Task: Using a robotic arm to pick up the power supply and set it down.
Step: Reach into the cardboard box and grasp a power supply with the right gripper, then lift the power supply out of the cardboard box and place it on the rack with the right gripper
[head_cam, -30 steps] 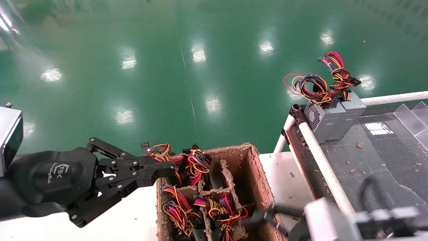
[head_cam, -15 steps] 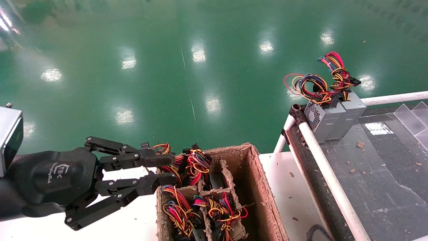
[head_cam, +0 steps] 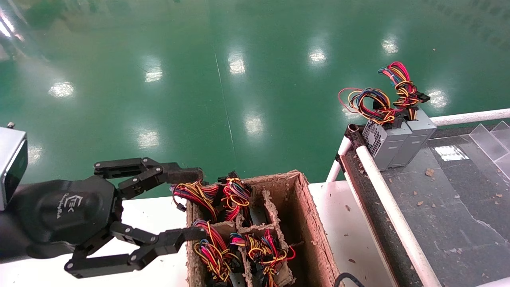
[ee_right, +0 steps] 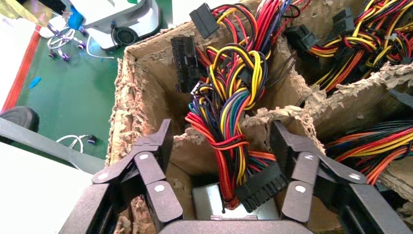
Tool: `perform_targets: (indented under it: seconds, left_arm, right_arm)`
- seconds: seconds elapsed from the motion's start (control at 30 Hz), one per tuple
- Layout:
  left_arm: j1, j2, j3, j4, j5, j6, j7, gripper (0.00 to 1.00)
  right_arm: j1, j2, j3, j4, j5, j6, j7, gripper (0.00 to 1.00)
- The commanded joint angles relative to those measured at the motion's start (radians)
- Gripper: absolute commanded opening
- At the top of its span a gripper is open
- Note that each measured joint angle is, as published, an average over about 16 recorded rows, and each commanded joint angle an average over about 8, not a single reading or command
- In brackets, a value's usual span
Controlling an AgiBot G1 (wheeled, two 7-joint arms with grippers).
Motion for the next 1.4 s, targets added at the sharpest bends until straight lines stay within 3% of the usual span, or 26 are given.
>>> perform_targets:
  seconds: [0.03,0.8,1.4]
  left_arm:
    - [0.0,0.0,0.0,0.0,0.0,0.0,0.0,1.0]
    - [0.0,0.0,0.0,0.0,0.0,0.0,0.0,1.0]
    - [0.0,0.0,0.0,0.0,0.0,0.0,0.0,1.0]
  right_arm:
    - [-0.002,-0.004,-0.002,0.001,-0.008,0.009,-0.001,0.0]
    - [-0.035,0.002,0.012,-0.006,0.01,0.046,-0.007,0.0]
    - [-0.066,0.153,0.207,0.004,0.315,0.043,-0.1,0.0]
